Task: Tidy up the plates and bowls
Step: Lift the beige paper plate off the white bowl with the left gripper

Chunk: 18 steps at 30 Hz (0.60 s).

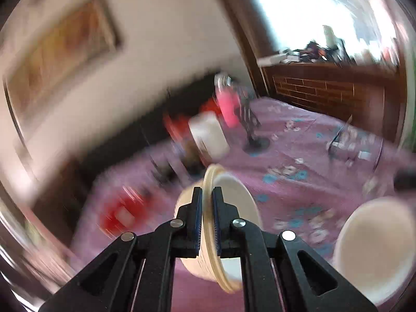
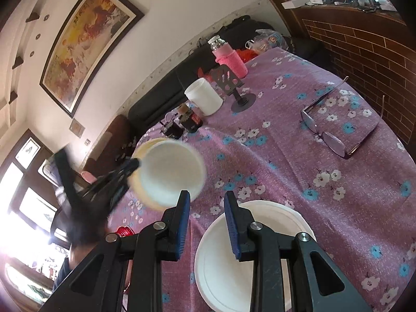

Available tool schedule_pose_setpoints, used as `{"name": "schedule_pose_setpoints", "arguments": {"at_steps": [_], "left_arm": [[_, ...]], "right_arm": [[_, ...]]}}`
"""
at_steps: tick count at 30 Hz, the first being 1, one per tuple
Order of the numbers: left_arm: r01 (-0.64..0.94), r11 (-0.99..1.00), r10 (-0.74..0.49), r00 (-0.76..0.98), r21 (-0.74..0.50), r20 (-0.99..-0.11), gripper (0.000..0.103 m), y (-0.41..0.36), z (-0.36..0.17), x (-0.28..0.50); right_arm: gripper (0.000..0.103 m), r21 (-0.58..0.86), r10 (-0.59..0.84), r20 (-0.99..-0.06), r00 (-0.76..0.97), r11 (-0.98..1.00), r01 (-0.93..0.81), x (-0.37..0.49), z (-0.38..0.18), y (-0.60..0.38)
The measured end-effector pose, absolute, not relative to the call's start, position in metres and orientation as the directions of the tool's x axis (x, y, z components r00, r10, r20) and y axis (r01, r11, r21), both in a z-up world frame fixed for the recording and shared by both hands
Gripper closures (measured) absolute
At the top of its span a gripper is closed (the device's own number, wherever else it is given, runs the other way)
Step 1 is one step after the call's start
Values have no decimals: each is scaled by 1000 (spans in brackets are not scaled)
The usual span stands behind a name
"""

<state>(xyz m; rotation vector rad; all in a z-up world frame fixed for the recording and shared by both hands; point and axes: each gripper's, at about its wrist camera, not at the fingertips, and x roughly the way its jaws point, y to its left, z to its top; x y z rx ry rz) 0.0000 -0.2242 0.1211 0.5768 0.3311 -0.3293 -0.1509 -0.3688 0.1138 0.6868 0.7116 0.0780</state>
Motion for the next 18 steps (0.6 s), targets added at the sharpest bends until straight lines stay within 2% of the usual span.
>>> {"name": "schedule_pose_setpoints", "arguments": {"at_steps": [2,4,5,7,9,10,14,16,18], "left_arm": [[373,785,-193,906,494,-378,96,-226,122,-1],[392,830,-216,882,397,-420,96,-216,134,9],[384,838,-221,888,388,-403,96,-212,140,5],[333,826,-224,934,454,-277,96,-208,154,-14],[309,812,-198,944,496,-264,96,-212,162,-12],[321,820,-205,938,474,-281,96,-211,165,-8],[445,870,-312,829,211,-464,96,-183,179,8],[477,876,-373,760,67,-532,96,-165,178,10],[484,873,-429,698,-64,-573,97,-145,173,8]], "right_arm": [[74,609,294,-579,761,776,164,-151,112,-368],[74,619,307,-574,760,769,157,-155,112,-365],[74,618,308,-571,761,771,151,-156,113,-363],[74,600,295,-571,766,787,145,-161,116,-359],[74,594,288,-575,766,791,148,-163,115,-358],[74,603,299,-574,762,784,147,-162,115,-357],[73,638,353,-552,756,762,110,-166,114,-350],[64,667,391,-537,747,739,93,-169,109,-346],[61,682,411,-535,738,726,90,-173,102,-342]]}}
